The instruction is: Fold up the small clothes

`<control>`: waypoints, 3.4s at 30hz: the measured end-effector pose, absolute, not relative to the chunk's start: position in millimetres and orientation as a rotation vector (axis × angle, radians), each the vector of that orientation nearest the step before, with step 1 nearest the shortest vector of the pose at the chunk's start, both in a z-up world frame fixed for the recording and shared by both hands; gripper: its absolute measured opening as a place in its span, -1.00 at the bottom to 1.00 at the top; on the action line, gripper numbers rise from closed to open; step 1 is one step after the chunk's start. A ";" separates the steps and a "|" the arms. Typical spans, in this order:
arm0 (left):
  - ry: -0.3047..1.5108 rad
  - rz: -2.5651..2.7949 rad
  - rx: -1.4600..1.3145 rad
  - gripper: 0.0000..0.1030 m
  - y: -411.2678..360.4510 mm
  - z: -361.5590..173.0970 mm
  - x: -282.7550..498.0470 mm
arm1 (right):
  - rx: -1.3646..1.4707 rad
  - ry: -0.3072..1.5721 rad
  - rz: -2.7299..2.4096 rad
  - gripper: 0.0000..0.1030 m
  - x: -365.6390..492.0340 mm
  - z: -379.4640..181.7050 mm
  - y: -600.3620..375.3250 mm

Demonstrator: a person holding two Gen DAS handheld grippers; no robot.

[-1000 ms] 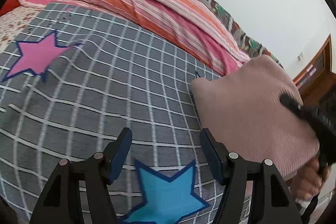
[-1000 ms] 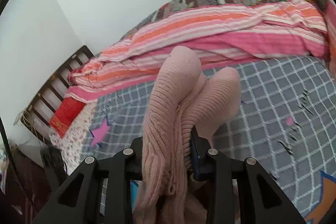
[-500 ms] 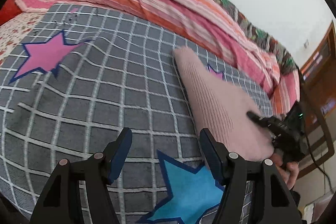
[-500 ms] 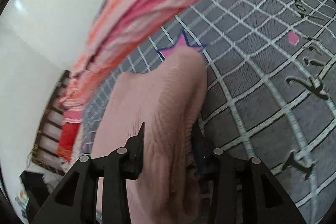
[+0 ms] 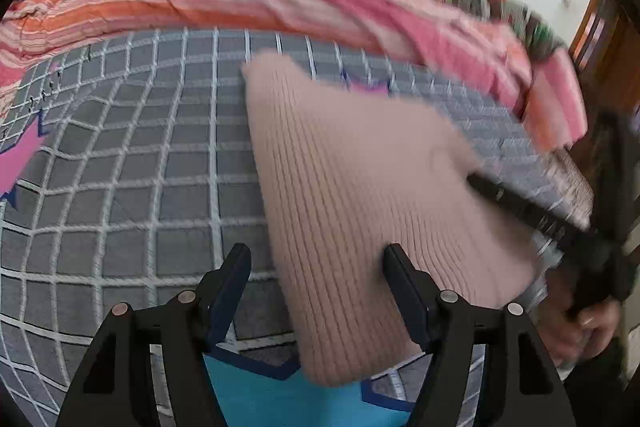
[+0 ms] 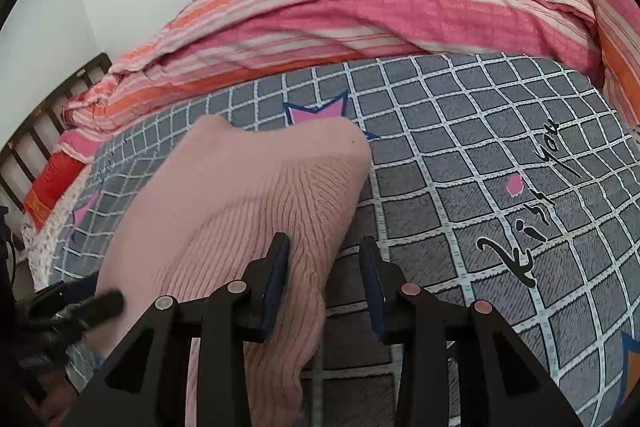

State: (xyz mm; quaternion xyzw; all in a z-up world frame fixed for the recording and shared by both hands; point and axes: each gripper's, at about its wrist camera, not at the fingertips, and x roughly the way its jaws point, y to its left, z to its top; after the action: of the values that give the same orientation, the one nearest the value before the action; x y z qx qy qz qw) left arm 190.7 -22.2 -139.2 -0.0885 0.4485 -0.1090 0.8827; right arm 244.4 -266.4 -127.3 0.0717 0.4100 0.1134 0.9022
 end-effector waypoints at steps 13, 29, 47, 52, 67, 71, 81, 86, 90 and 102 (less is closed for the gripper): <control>0.906 -0.178 -0.226 0.27 -6.2 -123.2 230.8 | 0.145 0.847 0.260 -0.31 267.6 -112.5 -256.1; 0.793 -0.182 -0.143 0.74 -18.4 -155.4 239.2 | 0.021 0.829 0.162 -0.06 272.3 -151.4 -273.5; 0.751 -0.173 -0.153 0.77 -18.2 -156.6 231.0 | 0.034 0.799 0.159 0.04 268.1 -148.8 -271.7; 0.749 -0.172 -0.154 0.77 -18.4 -156.5 230.5 | 0.016 0.780 0.138 0.08 265.6 -147.1 -270.0; 0.730 -0.153 -0.160 0.77 -18.3 -155.9 222.4 | 0.035 0.735 0.152 0.10 254.8 -142.1 -272.2; 0.752 -0.179 -0.213 0.76 -9.5 -154.9 222.6 | 0.100 0.716 0.190 0.11 248.3 -136.2 -280.8; 0.783 -0.122 -0.141 0.70 -4.2 -136.3 257.3 | 0.119 0.762 0.258 0.12 267.0 -111.9 -260.8; 0.796 -0.142 -0.194 0.74 4.0 -149.1 267.9 | 0.018 0.801 0.246 0.11 275.8 -128.4 -244.6; 0.811 -0.125 -0.273 0.70 17.3 -147.2 284.7 | 0.045 0.794 0.242 0.16 276.7 -137.6 -248.2; 0.856 0.009 -0.277 0.28 38.3 -161.7 352.8 | 0.084 0.770 0.259 0.20 278.9 -145.9 -252.8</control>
State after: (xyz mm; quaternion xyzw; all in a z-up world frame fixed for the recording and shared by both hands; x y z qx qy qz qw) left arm 352.8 38.3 -161.7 -0.1337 0.4137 0.0043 0.9005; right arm 278.9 -252.8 -145.9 0.0410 0.3742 0.1259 0.9178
